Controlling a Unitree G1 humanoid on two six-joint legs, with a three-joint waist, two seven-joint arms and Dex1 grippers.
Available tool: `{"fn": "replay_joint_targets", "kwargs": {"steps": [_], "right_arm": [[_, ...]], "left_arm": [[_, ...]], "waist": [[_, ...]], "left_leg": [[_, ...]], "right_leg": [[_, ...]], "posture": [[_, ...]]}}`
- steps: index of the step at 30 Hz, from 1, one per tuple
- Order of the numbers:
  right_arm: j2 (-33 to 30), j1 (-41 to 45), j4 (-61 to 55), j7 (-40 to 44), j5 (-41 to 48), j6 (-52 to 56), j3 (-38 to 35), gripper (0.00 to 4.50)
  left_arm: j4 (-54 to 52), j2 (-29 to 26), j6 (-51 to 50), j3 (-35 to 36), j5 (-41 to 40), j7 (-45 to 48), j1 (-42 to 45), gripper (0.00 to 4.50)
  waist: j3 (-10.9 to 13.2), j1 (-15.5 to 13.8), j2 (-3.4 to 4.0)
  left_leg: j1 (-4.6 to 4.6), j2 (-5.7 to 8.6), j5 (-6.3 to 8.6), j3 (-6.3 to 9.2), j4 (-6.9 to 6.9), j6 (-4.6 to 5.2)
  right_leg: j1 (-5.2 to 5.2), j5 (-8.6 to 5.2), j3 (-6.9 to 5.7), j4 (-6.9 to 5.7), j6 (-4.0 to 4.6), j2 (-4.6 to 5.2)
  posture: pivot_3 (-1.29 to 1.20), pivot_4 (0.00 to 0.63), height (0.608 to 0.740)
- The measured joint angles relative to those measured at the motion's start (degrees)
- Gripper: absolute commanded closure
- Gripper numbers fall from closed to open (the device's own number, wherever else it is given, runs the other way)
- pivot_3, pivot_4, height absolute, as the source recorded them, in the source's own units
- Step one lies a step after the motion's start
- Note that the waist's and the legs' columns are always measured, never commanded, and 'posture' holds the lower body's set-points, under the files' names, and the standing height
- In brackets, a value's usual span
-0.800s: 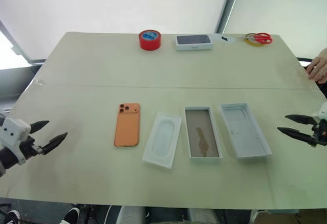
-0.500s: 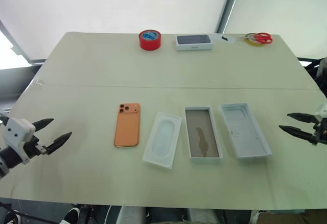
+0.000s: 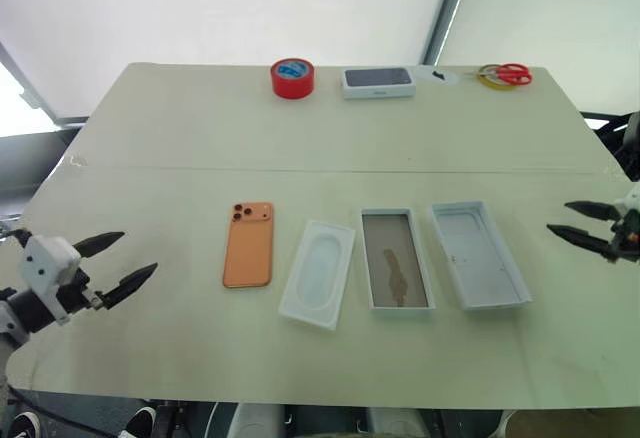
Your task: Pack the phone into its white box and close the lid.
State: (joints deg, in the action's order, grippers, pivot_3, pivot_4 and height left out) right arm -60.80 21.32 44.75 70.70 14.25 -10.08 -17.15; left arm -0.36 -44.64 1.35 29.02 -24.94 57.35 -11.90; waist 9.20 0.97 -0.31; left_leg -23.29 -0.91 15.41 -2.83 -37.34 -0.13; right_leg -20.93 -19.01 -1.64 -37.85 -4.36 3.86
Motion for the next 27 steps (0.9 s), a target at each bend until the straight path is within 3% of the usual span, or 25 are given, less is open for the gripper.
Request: {"fn": "replay_joint_targets", "kwargs": {"steps": [4,9,18,21,27], "right_arm": [[0.97,1.42,1.60,-0.78,-1.21,-1.83,1.23,1.74],[1.38,1.52,1.74,-0.58,-1.64,-2.62,1.38,1.74],[11.16,0.01,-27.54,1.48,6.42,12.96,6.85,1.74],[13.31,-2.04,-37.79,0.10,6.80,15.31,9.90,1.74],[14.70,-3.08,-41.30,-1.25,6.16,16.28,12.48,1.74]], "left_arm": [[-2.79,0.41,-3.36,-3.08,3.70,-5.87,1.64,0.25],[-6.28,0.37,-9.13,-4.55,2.85,-7.38,3.02,0.25],[-16.86,3.42,-42.71,-15.88,-13.54,-14.36,18.67,0.25],[-18.31,3.99,-48.41,-22.97,-12.81,-16.94,22.53,0.25],[-15.64,14.51,-60.94,-28.72,-14.59,-24.37,32.63,0.25]], "waist": [[0.00,-0.17,0.01],[0.00,-0.08,0.01],[0.00,-0.29,0.00],[0.00,-0.53,-0.01],[0.04,-1.43,-0.07]], "left_leg": [[0.00,0.03,0.00,-0.01,-0.03,0.01],[0.00,0.01,0.00,-0.02,-0.03,0.01],[-0.03,0.00,-0.02,0.06,-0.18,0.00],[-0.06,0.01,-0.03,0.10,-0.22,-0.03],[-0.13,0.01,0.01,0.14,-0.68,0.05]], "right_leg": [[0.04,0.01,0.00,0.00,-0.01,0.00],[0.04,0.01,0.00,-0.03,-0.01,-0.03],[0.06,0.02,-0.01,-0.16,-0.05,-0.11],[0.07,0.01,-0.03,-0.14,-0.05,-0.14],[0.17,0.01,-0.03,-0.25,-0.06,-0.18]], "posture": [[0.00,0.150,0.740],[0.00,0.150,0.740],[0.00,0.150,0.740],[0.00,0.150,0.740],[0.00,0.150,0.740]]}}
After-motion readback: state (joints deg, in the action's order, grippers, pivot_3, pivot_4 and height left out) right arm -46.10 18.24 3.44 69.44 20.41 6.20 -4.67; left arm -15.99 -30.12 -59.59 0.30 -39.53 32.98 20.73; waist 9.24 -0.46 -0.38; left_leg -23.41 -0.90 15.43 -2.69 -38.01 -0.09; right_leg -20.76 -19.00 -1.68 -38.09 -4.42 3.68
